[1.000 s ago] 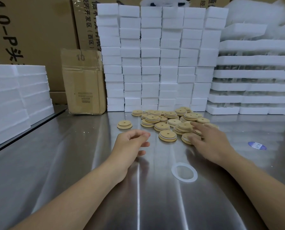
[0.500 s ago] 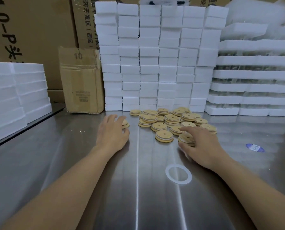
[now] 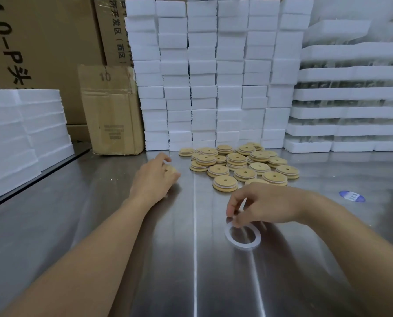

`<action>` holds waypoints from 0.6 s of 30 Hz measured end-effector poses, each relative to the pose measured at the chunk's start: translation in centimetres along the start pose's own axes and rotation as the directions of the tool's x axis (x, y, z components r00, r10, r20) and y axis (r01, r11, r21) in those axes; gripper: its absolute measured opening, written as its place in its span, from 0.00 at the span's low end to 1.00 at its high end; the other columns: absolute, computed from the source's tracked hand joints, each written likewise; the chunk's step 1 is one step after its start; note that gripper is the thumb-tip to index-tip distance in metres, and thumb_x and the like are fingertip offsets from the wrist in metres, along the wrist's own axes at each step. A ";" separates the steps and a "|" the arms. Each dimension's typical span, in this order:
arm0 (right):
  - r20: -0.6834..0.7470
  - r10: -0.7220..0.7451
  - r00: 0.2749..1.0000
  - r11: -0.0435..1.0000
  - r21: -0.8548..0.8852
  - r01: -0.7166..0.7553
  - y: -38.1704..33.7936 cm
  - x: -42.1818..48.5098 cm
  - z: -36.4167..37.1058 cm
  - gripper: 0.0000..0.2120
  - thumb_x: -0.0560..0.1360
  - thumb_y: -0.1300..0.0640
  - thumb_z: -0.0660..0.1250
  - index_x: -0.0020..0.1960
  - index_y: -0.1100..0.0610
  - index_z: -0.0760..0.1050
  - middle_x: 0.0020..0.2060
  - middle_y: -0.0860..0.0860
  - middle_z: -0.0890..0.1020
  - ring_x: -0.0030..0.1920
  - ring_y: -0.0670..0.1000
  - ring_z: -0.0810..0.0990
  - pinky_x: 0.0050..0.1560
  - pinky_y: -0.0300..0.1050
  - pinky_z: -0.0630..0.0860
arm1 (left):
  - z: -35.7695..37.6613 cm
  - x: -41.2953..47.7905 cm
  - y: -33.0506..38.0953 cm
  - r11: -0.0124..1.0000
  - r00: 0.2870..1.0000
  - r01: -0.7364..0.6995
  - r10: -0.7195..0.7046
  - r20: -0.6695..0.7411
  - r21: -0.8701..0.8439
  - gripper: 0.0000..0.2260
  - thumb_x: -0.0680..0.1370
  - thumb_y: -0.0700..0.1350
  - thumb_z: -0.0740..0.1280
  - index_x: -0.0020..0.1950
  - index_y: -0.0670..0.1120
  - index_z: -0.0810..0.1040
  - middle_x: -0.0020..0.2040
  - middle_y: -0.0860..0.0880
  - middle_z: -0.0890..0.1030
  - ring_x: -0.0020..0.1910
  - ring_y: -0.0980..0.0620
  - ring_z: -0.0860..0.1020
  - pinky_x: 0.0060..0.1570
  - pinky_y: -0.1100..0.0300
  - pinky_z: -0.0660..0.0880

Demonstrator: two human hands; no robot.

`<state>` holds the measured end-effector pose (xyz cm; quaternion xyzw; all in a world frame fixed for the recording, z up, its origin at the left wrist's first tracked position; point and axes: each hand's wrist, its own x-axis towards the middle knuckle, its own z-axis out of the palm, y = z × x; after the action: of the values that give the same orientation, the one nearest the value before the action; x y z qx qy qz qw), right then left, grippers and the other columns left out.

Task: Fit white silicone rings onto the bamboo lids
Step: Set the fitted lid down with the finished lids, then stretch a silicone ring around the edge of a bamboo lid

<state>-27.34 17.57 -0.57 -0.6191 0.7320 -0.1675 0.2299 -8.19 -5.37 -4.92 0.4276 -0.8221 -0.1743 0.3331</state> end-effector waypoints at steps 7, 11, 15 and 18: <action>0.012 0.016 1.000 0.999 -0.028 -0.016 -1.2 -0.3 0.8 0.03 0.77 0.52 0.76 0.47 0.52 0.85 0.37 0.41 0.83 0.36 0.38 0.77 0.42 0.34 0.71 | -0.5 -4.7 2.4 0.936 0.989 0.003 -0.054 -0.137 -0.352 0.31 0.69 0.45 0.85 0.71 0.52 0.80 0.61 0.49 0.71 0.58 0.50 0.77 0.60 0.59 0.75; -0.057 -0.092 0.994 0.976 0.191 0.101 -2.1 0.0 2.3 0.03 0.78 0.60 0.74 0.46 0.56 0.82 0.38 0.50 0.84 0.38 0.44 0.77 0.46 0.41 0.72 | 0.8 -8.0 5.8 0.586 0.970 0.223 -0.209 0.120 -0.779 0.25 0.71 0.39 0.83 0.65 0.48 0.80 0.55 0.42 0.82 0.45 0.45 0.88 0.35 0.54 0.85; -0.173 -0.176 0.969 0.917 0.329 0.225 -2.2 0.5 3.0 0.03 0.77 0.64 0.75 0.46 0.59 0.82 0.38 0.55 0.84 0.40 0.47 0.80 0.47 0.41 0.74 | 1.7 -8.4 7.9 0.527 0.971 0.239 -0.124 0.205 -0.815 0.15 0.80 0.38 0.75 0.65 0.50 0.82 0.57 0.40 0.85 0.48 0.47 0.88 0.44 0.53 0.86; -0.281 -0.173 0.944 0.878 0.390 0.277 -1.7 1.0 2.4 0.04 0.77 0.63 0.77 0.50 0.60 0.83 0.39 0.56 0.84 0.42 0.49 0.80 0.50 0.45 0.74 | 1.4 -7.9 7.5 0.527 0.955 0.290 -0.107 0.276 -0.799 0.15 0.84 0.35 0.67 0.63 0.54 0.82 0.62 0.42 0.84 0.54 0.43 0.87 0.56 0.46 0.85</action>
<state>-24.77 16.43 -1.84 -0.6109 0.6228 -0.4211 0.2483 -10.32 5.40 -4.75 0.2911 -0.6148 -0.6193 0.3921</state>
